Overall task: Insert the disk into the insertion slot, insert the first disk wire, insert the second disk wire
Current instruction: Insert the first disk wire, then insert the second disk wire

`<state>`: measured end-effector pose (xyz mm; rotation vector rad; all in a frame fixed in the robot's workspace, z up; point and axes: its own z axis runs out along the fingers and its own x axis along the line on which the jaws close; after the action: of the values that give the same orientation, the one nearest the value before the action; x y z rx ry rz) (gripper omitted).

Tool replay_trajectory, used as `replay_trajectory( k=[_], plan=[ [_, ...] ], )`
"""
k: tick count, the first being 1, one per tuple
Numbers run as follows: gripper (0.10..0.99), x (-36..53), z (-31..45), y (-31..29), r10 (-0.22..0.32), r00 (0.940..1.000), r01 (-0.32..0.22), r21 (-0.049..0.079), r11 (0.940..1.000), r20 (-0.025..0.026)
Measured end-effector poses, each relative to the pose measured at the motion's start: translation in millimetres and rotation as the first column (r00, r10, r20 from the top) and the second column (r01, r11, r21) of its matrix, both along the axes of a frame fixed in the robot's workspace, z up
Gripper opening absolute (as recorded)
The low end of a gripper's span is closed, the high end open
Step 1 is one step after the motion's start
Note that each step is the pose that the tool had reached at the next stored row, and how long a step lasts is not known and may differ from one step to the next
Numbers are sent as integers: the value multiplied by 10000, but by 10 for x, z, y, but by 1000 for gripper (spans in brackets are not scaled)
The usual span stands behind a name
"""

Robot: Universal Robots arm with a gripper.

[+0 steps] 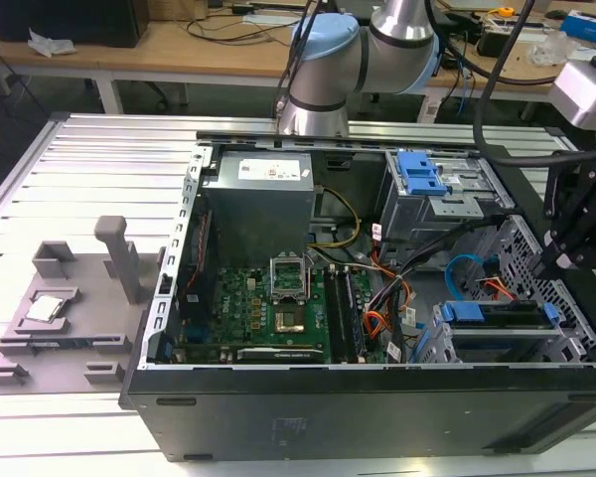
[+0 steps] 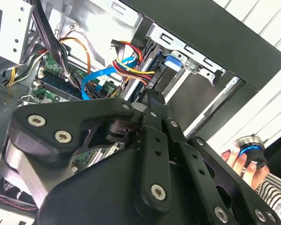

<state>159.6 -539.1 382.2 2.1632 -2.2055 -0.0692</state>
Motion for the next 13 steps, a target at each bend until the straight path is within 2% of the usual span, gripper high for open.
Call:
replay_trajectory(
  k=[13],
  plan=[
    [106,0,3,0,0,10000,0,-2,10000,0]
  ],
)
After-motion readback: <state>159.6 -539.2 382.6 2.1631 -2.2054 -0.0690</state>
